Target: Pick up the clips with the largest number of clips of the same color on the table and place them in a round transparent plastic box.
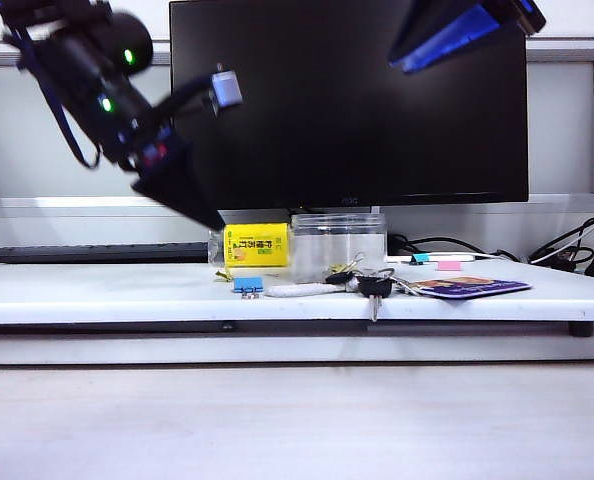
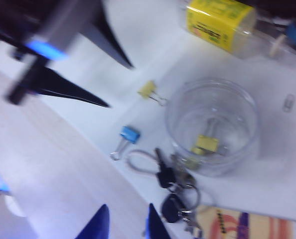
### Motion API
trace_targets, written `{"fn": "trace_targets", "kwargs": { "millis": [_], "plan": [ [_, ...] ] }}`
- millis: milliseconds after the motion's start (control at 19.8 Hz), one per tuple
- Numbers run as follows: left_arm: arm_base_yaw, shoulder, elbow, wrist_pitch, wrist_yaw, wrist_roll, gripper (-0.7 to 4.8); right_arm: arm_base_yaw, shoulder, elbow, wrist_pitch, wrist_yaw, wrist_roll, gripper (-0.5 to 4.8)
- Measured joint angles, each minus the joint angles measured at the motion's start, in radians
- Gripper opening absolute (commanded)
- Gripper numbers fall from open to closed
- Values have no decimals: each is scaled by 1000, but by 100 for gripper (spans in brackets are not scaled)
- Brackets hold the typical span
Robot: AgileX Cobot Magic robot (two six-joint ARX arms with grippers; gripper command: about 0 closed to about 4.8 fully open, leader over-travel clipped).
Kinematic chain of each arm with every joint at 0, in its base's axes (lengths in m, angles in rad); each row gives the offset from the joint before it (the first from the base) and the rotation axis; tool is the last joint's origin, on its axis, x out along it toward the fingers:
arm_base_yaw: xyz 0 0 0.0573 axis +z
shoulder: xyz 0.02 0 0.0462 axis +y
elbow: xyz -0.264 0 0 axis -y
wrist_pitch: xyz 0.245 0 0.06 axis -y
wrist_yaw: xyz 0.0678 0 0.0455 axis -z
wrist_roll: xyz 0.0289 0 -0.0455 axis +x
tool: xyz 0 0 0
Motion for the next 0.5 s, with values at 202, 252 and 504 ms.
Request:
{"fn": "trace_targets", "kwargs": {
  "millis": [202,252,504],
  "plan": [
    [21,56,0,33,26,0,339,0,-2,0,0,-18,0,103],
    [27,63,0,53,28,0,339,0,-2,0,-7,-18,0,103],
    [34,91,4,155,77,-21,334,0,-2,0,-19,-35,0,103]
  ]
}}
